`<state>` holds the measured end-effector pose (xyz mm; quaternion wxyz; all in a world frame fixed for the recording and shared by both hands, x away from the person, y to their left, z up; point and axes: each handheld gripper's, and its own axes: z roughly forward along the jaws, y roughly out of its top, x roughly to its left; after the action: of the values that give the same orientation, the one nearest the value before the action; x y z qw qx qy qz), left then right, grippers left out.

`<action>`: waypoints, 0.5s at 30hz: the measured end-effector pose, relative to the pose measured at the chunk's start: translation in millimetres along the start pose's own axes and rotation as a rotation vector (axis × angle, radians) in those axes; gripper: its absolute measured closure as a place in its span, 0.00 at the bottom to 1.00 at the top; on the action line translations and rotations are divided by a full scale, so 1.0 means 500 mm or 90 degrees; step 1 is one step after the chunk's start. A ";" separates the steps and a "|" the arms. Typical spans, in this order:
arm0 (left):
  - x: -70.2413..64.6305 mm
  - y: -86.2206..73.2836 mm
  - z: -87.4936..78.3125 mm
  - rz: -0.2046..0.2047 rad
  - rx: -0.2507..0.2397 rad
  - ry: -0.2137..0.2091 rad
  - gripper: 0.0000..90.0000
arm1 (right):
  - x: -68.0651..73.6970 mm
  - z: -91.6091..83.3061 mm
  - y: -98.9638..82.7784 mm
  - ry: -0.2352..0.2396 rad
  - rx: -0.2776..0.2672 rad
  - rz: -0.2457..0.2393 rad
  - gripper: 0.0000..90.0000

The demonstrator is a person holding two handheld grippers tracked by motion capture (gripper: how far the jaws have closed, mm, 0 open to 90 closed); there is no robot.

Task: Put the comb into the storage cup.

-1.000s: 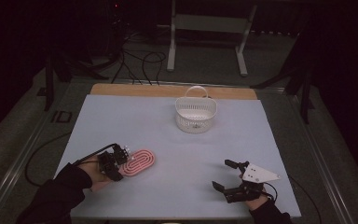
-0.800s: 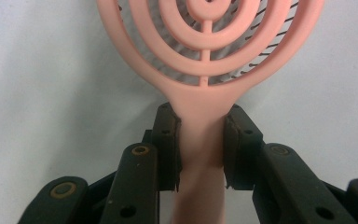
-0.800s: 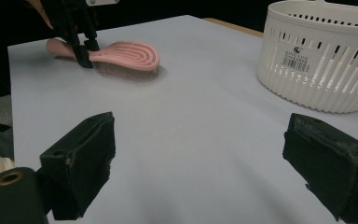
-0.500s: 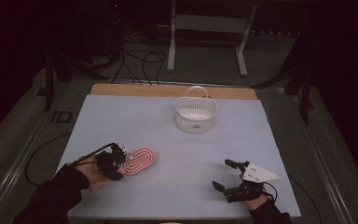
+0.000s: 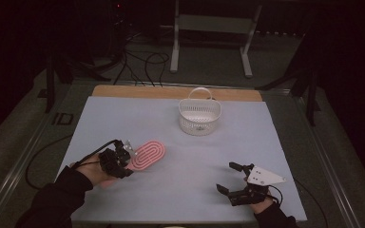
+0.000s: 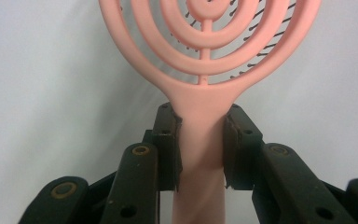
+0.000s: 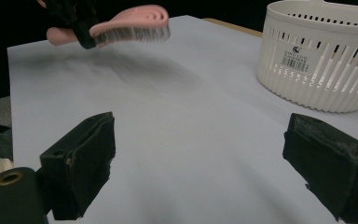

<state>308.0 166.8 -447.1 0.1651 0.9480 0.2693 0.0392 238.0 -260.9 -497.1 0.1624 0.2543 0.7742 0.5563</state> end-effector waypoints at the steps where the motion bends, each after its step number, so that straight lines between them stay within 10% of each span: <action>1: -0.002 0.003 -0.002 0.004 -0.011 0.002 0.79 | -0.001 0.000 0.000 0.000 0.000 -0.001 0.10; 15: -0.026 0.032 0.002 0.018 -0.106 0.005 0.79 | -0.002 0.000 0.000 -0.003 -0.001 0.001 0.10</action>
<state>305.4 146.8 -442.4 0.2416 0.9345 0.2523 0.0677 238.8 -261.7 -497.3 0.1639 0.2563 0.7731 0.5566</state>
